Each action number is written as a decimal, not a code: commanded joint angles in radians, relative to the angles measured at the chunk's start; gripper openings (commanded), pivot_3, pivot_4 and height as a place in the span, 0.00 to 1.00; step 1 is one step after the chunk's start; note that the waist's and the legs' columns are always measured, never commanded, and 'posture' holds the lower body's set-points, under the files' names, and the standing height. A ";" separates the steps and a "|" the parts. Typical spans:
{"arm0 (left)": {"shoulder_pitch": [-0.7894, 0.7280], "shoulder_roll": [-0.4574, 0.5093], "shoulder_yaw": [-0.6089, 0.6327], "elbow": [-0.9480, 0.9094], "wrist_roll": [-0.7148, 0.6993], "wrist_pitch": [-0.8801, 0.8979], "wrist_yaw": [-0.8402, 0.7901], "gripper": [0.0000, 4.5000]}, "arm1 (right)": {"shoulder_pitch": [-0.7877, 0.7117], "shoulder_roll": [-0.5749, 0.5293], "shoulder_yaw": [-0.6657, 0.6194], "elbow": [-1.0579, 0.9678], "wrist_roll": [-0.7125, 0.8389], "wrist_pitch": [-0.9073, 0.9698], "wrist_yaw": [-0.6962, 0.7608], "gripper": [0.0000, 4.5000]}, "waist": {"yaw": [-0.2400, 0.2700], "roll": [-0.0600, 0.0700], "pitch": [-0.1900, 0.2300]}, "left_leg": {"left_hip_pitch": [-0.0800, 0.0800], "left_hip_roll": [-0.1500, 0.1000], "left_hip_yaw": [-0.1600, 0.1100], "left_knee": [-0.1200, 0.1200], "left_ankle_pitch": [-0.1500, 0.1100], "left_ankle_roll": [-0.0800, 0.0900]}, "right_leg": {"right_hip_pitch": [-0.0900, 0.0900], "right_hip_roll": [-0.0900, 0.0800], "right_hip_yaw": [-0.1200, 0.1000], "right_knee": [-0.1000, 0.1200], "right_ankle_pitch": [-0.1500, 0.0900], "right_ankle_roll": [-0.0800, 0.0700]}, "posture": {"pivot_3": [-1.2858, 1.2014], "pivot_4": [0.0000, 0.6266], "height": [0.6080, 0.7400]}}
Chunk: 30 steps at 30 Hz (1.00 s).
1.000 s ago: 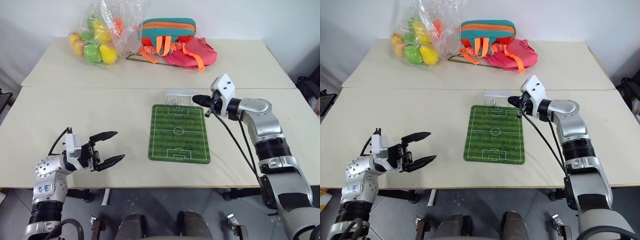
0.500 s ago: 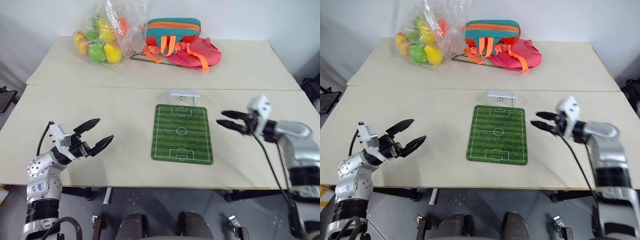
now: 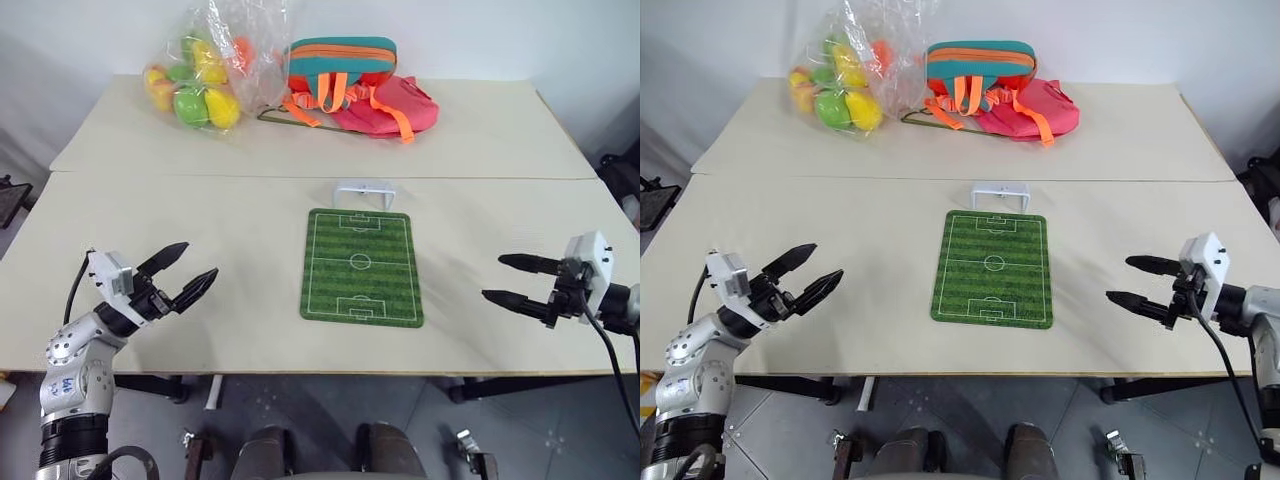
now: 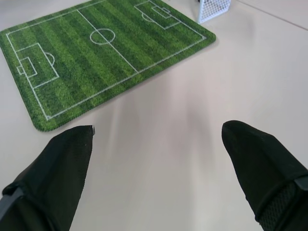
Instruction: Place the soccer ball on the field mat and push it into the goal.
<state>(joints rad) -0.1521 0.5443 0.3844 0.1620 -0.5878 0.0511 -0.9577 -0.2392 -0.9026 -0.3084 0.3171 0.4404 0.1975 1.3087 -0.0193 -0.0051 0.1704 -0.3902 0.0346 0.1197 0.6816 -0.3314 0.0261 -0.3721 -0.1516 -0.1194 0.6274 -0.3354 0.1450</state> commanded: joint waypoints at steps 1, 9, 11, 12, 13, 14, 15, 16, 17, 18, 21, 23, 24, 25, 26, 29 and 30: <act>0.004 0.044 0.032 -0.041 -0.015 0.006 -0.012 1.00 | 0.026 -0.032 -0.050 -0.021 0.019 0.003 -0.001 0.99 | 0.003 0.000 0.000 | 0.000 0.000 0.000 0.000 0.000 0.000 | 0.000 0.000 0.000 0.000 0.000 0.000 | 0.52 0.24 1.00; -0.001 0.044 0.038 -0.050 0.026 -0.008 0.067 1.00 | -0.025 0.117 -0.055 -0.057 -0.040 -0.018 -0.323 0.99 | 0.005 -0.001 0.000 | 0.000 0.000 0.001 0.000 0.000 0.000 | 0.000 0.000 0.000 0.000 0.000 0.000 | 0.52 0.24 1.00; -0.021 0.010 0.041 -0.052 0.052 -0.008 0.168 1.00 | -0.069 0.203 -0.064 -0.050 -0.123 -0.060 -0.551 0.99 | 0.003 -0.001 0.000 | 0.001 0.002 0.000 0.001 0.000 -0.001 | 0.001 0.000 0.000 0.000 0.000 0.000 | 0.52 0.24 1.00; -0.019 0.004 0.032 -0.053 0.079 -0.019 0.191 1.00 | -0.078 0.224 -0.070 -0.056 -0.130 -0.036 -0.603 0.99 | 0.003 -0.001 0.000 | 0.001 0.002 0.000 0.002 0.000 -0.001 | 0.001 0.000 0.001 0.000 0.000 0.000 | 0.52 0.24 1.00; -0.022 -0.011 0.026 -0.055 0.103 -0.028 0.230 1.00 | -0.096 0.260 -0.078 -0.061 -0.136 0.014 -0.686 0.99 | 0.003 0.000 0.000 | 0.001 0.002 0.000 0.002 0.000 -0.001 | 0.000 0.000 0.001 0.001 0.000 0.000 | 0.52 0.24 1.00; -0.033 -0.030 0.024 -0.046 0.137 -0.034 0.296 1.00 | -0.117 0.306 -0.090 -0.065 -0.121 0.063 -0.766 0.99 | 0.005 0.000 0.000 | 0.000 0.001 0.000 0.000 0.000 -0.001 | -0.001 0.000 0.001 0.001 0.000 0.000 | 0.52 0.24 1.00; -0.041 -0.044 0.023 -0.040 0.160 -0.038 0.344 1.00 | -0.131 0.340 -0.098 -0.070 -0.110 0.097 -0.824 0.99 | 0.007 0.000 0.000 | 0.000 0.001 0.000 0.000 0.000 -0.001 | -0.001 0.000 0.001 0.002 0.000 0.000 | 0.52 0.24 1.00; -0.058 -0.068 0.032 -0.035 0.175 -0.045 0.405 1.00 | -0.140 0.380 -0.109 -0.072 -0.115 0.080 -0.888 0.99 | 0.009 0.000 0.000 | 0.000 0.001 0.000 -0.001 0.000 -0.001 | -0.001 0.000 0.001 0.002 0.000 0.000 | 0.52 0.24 1.00; -0.076 -0.083 0.039 -0.026 0.207 -0.039 0.485 1.00 | -0.146 0.412 -0.119 -0.071 -0.127 0.052 -0.947 0.99 | 0.012 0.000 0.000 | -0.001 0.001 -0.001 -0.001 0.000 -0.001 | -0.002 0.000 0.000 0.002 0.000 0.000 | 0.52 0.24 1.00; -0.097 -0.110 0.054 -0.025 0.220 -0.040 0.559 1.00 | -0.153 0.446 -0.130 -0.063 -0.151 0.004 -1.018 0.99 | 0.016 0.000 0.000 | -0.001 0.001 -0.001 0.000 0.000 -0.001 | -0.002 0.000 0.000 0.002 0.000 0.000 | 0.52 0.24 1.00; -0.123 -0.145 0.067 -0.026 0.289 -0.037 0.720 1.00 | -0.161 0.511 -0.144 -0.047 -0.181 -0.041 -1.155 0.99 | 0.016 0.000 0.000 | -0.001 0.000 -0.001 0.000 0.000 -0.001 | -0.002 0.000 0.000 0.002 0.000 0.000 | 0.52 0.24 1.00; -0.145 -0.165 0.074 -0.005 0.336 -0.041 0.830 1.00 | -0.158 0.544 -0.135 -0.026 -0.203 -0.075 -1.221 0.99 | 0.015 0.000 0.000 | -0.001 -0.002 -0.001 -0.001 0.000 -0.001 | -0.002 0.000 0.001 0.002 0.000 0.000 | 0.52 0.24 1.00; -0.154 -0.176 0.079 0.004 0.349 -0.042 0.877 1.00 | -0.157 0.555 -0.131 -0.017 -0.214 -0.093 -1.246 0.99 | 0.015 0.000 0.000 | -0.001 -0.002 -0.001 -0.001 0.000 -0.001 | -0.002 0.000 0.001 0.002 0.000 0.000 | 0.52 0.24 1.00; -0.161 -0.187 0.078 0.012 0.361 -0.033 0.916 1.00 | -0.160 0.568 -0.134 -0.003 -0.222 -0.118 -1.279 0.99 | 0.014 0.000 0.000 | -0.001 -0.002 -0.001 -0.001 0.000 -0.001 | -0.002 0.000 0.000 0.002 0.000 0.000 | 0.52 0.24 1.00; -0.166 -0.200 0.073 0.016 0.372 -0.031 0.943 1.00 | -0.164 0.579 -0.138 0.013 -0.232 -0.136 -1.314 0.99 | 0.014 0.000 0.000 | -0.001 -0.002 -0.001 0.000 0.000 -0.001 | -0.002 0.000 0.000 0.002 0.000 0.000 | 0.52 0.24 1.00; -0.174 -0.254 0.054 0.012 0.369 0.005 0.995 1.00 | -0.178 0.595 -0.147 0.068 -0.256 -0.177 -1.406 0.99 | 0.013 0.000 0.000 | -0.001 -0.002 0.000 -0.001 0.000 -0.001 | -0.002 0.000 0.001 0.002 0.000 0.000 | 0.52 0.24 1.00; -0.177 -0.269 0.051 0.010 0.364 0.009 1.006 1.00 | -0.182 0.597 -0.148 0.083 -0.260 -0.187 -1.426 0.99 | 0.013 0.000 0.000 | -0.001 -0.002 0.000 -0.001 0.000 -0.001 | -0.002 0.000 0.001 0.002 0.000 0.000 | 0.52 0.24 1.00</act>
<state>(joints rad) -0.3164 0.2854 0.4449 0.1923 -0.2266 0.0572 0.0222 -0.4016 -0.2998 -0.4317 0.3966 0.1950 0.0486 -0.0699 -0.0064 -0.0054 0.1708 -0.3914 0.0332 0.1195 0.6812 -0.3315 0.0248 -0.3740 -0.1516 -0.1185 0.6293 -0.3354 0.1450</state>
